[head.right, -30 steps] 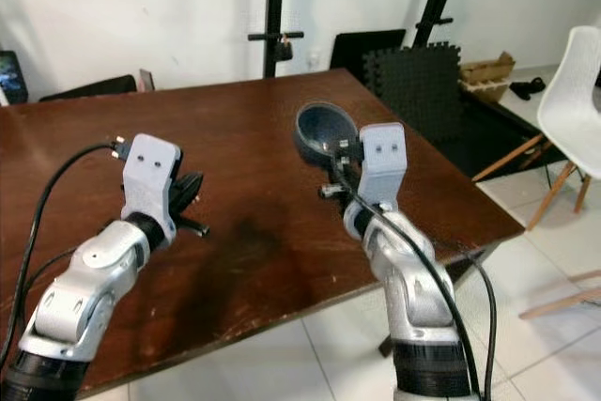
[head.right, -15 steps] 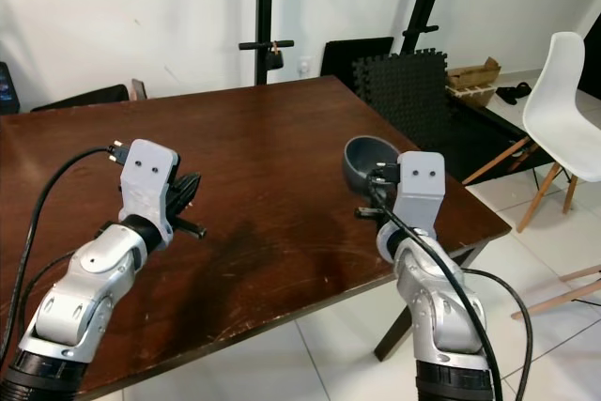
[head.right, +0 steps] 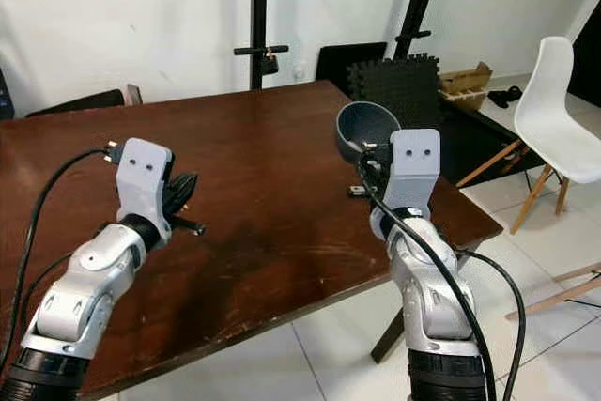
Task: Setting the table
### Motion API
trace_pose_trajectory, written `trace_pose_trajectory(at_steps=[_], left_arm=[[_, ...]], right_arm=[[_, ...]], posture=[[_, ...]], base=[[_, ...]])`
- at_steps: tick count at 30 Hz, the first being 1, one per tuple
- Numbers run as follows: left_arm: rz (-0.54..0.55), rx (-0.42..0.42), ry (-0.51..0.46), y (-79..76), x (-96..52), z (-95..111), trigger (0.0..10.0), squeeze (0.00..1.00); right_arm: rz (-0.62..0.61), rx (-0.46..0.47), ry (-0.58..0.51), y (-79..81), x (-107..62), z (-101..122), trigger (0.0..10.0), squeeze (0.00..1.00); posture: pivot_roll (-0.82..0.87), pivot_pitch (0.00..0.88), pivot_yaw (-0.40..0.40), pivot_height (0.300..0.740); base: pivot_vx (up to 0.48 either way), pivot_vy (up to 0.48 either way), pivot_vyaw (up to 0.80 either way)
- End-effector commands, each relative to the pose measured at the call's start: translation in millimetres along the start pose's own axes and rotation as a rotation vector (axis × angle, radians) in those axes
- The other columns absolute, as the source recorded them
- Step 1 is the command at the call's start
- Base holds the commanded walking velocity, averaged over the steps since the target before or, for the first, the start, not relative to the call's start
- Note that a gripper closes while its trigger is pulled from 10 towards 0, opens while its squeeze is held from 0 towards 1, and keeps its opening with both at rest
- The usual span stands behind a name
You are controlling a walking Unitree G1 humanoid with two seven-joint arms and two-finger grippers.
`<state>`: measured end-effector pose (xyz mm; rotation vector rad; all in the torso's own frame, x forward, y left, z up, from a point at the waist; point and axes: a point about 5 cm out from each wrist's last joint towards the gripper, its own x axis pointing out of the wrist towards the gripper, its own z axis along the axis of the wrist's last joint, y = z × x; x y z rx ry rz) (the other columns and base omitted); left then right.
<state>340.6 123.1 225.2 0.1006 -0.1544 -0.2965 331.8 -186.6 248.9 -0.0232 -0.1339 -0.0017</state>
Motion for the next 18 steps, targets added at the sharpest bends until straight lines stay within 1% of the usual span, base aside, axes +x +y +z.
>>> trace_pose_trajectory(at_steps=[1, 10, 13, 18], left_arm=[[-0.01, -0.02, 0.02, -2.9, -1.0, -4.3, 10.0, 0.0], [-0.003, -0.033, 0.03, -2.7, -1.2, -5.8, 10.0, 0.0], [-0.002, -0.051, 0.037, -3.5, -2.6, -7.7, 10.0, 0.0], [-0.002, -0.05, 0.038, -4.2, -4.1, -8.3, 10.0, 0.0]], right_arm=[[-0.009, 0.008, 0.003, 0.5, 0.6, -2.5, 10.0, 0.0], [-0.003, 0.027, 0.011, 3.8, 0.5, -8.2, 10.0, 0.0], [-0.003, 0.046, 0.023, 4.9, 0.7, -12.3, 10.0, 0.0], [0.004, 0.053, 0.032, 7.7, 0.7, -16.0, 10.0, 0.0]], posture=[[-0.04, 0.053, 0.015, 0.74], [-0.04, 0.059, 0.014, 0.74], [-0.03, 0.06, 0.013, 0.74], [-0.03, 0.062, 0.011, 0.74]], base=[[0.0, 0.0, 0.0], [0.0, 0.0, 0.0], [0.0, 0.0, 0.0], [0.0, 0.0, 0.0]])
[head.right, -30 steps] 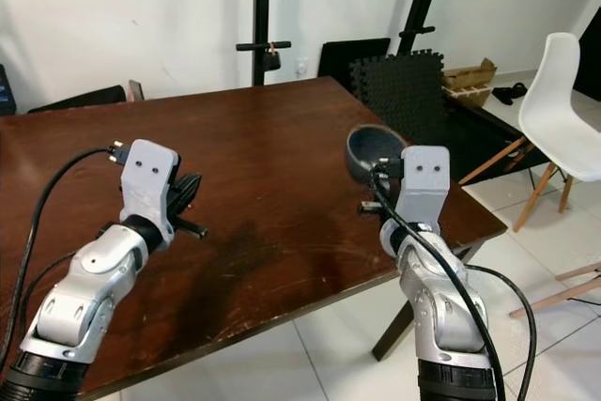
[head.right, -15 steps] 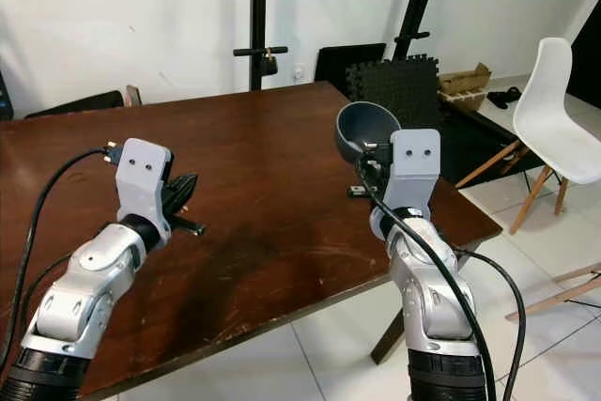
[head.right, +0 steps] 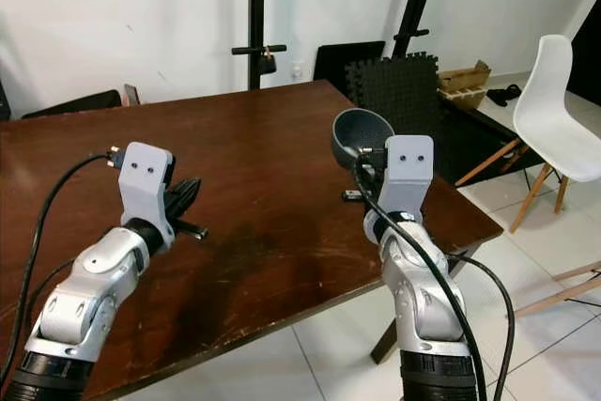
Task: Setting the table
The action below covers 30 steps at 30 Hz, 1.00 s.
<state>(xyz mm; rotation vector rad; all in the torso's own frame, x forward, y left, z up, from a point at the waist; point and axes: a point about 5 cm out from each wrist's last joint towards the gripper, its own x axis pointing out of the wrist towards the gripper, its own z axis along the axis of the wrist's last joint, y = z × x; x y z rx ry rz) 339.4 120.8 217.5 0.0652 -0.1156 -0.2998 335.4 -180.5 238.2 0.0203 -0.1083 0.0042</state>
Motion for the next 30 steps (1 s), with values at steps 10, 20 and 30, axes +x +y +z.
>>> trace_pose_trajectory(at_steps=[10, 20, 30], left_arm=[[0.005, -0.001, 0.007, 0.5, -2.7, -1.4, 10.0, 0.0], [0.005, -0.003, 0.007, -0.2, -2.5, -1.3, 10.0, 0.0], [0.013, 0.001, 0.017, 1.0, -2.6, -2.5, 10.0, 0.0]], right_arm=[[0.011, 0.017, 0.005, 4.2, -1.0, -6.1, 10.0, 0.0], [0.011, 0.026, 0.006, 5.9, -2.1, -8.1, 10.0, 0.0], [0.011, 0.029, 0.011, 5.8, -2.3, -9.1, 10.0, 0.0]], posture=[[-0.02, 0.058, 0.013, 0.74], [-0.02, 0.058, 0.015, 0.74], [-0.02, 0.065, 0.014, 0.74]], base=[[0.0, 0.0, 0.0], [0.0, 0.0, 0.0], [0.0, 0.0, 0.0]])
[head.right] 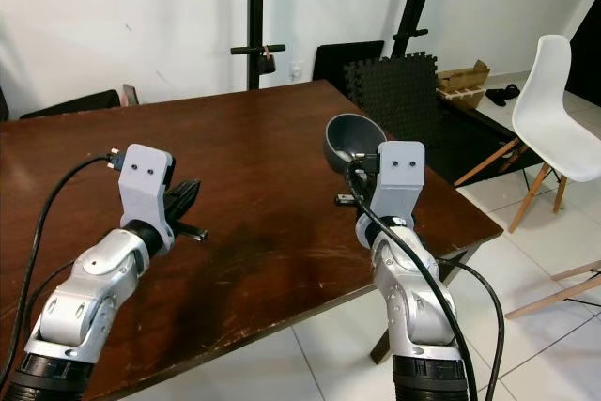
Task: Setting the table
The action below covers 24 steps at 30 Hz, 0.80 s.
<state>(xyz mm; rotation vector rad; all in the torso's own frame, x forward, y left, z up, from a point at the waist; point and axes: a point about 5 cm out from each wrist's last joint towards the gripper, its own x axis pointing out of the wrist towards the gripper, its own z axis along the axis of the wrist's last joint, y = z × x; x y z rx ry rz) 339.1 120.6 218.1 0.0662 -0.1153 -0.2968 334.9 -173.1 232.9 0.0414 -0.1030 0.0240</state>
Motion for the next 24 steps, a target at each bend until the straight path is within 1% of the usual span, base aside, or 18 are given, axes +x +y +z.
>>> trace_pose_trajectory(at_steps=[1, 4, 6, 9, 22, 24], left_arm=[[0.01, -0.001, 0.017, 1.3, -2.4, -3.1, 10.0, 0.0], [0.01, 0.001, 0.02, 1.0, -2.4, -3.7, 10.0, 0.0], [0.01, -0.019, 0.009, 0.7, -2.6, -2.9, 10.0, 0.0], [-0.001, -0.023, 0.005, -0.6, -2.8, -1.3, 10.0, 0.0], [0.015, -0.012, 0.023, 1.0, -2.4, -4.0, 10.0, 0.0], [0.025, -0.007, 0.031, 2.3, -2.2, -5.5, 10.0, 0.0]], right_arm=[[-0.007, 0.007, 0.005, -1.5, -1.2, -3.8, 10.0, 0.0], [-0.008, 0.008, 0.006, -1.5, -1.2, -4.0, 10.0, 0.0], [-0.008, 0.008, 0.006, -1.5, -1.4, -4.2, 10.0, 0.0], [-0.009, 0.009, 0.007, -1.6, -1.5, -4.5, 10.0, 0.0], [-0.006, 0.009, 0.009, -1.0, -1.3, -4.8, 10.0, 0.0], [-0.006, 0.01, 0.009, -0.7, -1.7, -5.2, 10.0, 0.0]], posture=[[-0.02, 0.065, 0.014, 0.74], [-0.02, 0.066, 0.014, 0.74], [-0.02, 0.066, 0.014, 0.74], [-0.02, 0.068, 0.014, 0.74], [-0.02, 0.073, 0.014, 0.74], [-0.02, 0.074, 0.014, 0.74]], base=[[0.0, 0.0, 0.0], [0.0, 0.0, 0.0], [0.0, 0.0, 0.0], [0.0, 0.0, 0.0], [0.0, 0.0, 0.0], [0.0, -0.439, 0.0]])
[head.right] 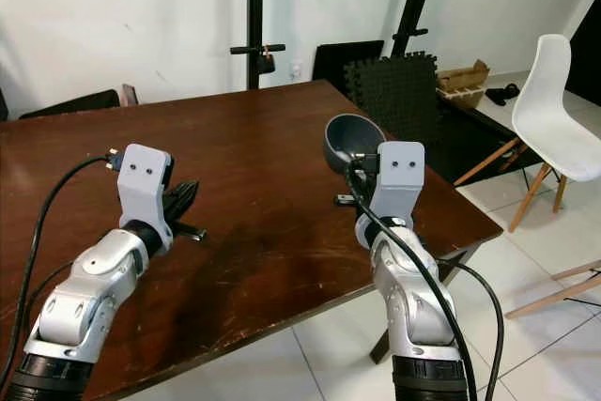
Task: Setting the table
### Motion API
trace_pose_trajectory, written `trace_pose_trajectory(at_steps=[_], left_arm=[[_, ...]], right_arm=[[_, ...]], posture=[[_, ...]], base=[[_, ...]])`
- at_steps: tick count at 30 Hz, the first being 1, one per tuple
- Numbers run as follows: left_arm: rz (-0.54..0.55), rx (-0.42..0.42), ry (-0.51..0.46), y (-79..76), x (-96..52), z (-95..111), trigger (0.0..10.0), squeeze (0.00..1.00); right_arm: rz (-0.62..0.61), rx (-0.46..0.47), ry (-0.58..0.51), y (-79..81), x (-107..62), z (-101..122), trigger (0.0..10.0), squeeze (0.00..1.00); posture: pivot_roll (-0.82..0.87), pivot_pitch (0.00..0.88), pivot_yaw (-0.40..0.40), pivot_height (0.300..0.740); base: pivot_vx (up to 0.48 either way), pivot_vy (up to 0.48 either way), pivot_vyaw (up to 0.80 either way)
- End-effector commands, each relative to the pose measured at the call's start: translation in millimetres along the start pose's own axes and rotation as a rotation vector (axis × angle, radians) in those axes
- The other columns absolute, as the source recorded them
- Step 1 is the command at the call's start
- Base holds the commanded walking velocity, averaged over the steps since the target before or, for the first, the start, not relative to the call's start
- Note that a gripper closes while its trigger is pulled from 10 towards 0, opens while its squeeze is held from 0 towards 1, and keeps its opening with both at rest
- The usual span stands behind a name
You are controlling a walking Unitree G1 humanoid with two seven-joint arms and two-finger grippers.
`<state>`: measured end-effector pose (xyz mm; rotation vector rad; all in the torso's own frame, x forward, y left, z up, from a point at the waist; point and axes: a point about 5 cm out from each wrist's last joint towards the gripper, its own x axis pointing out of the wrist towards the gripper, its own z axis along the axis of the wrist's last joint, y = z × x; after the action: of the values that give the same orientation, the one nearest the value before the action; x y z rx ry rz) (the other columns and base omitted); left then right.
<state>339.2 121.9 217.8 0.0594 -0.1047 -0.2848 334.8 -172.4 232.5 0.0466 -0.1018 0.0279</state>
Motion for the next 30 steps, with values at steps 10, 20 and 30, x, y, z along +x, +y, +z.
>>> trace_pose_trajectory(at_steps=[10, 20, 30], left_arm=[[0.027, -0.011, 0.041, 3.9, -0.9, -7.0, 10.0, 0.0], [0.042, -0.039, 0.051, 5.4, -0.3, -7.6, 10.0, 0.0], [0.04, -0.041, 0.055, 4.7, -0.4, -7.5, 10.0, 0.0]], right_arm=[[-0.012, 0.007, 0.011, -2.2, -2.5, -5.6, 10.0, 0.0], [-0.012, 0.007, 0.017, -1.8, -3.1, -7.3, 10.0, 0.0], [-0.011, 0.012, 0.017, -1.5, -3.2, -7.8, 10.0, 0.0]], posture=[[-0.02, 0.077, 0.015, 0.74], [-0.03, 0.082, 0.015, 0.74], [-0.03, 0.082, 0.014, 0.74]], base=[[0.0, -0.296, 0.0], [0.0, 0.0, 0.0], [0.0, 0.0, 0.0]])
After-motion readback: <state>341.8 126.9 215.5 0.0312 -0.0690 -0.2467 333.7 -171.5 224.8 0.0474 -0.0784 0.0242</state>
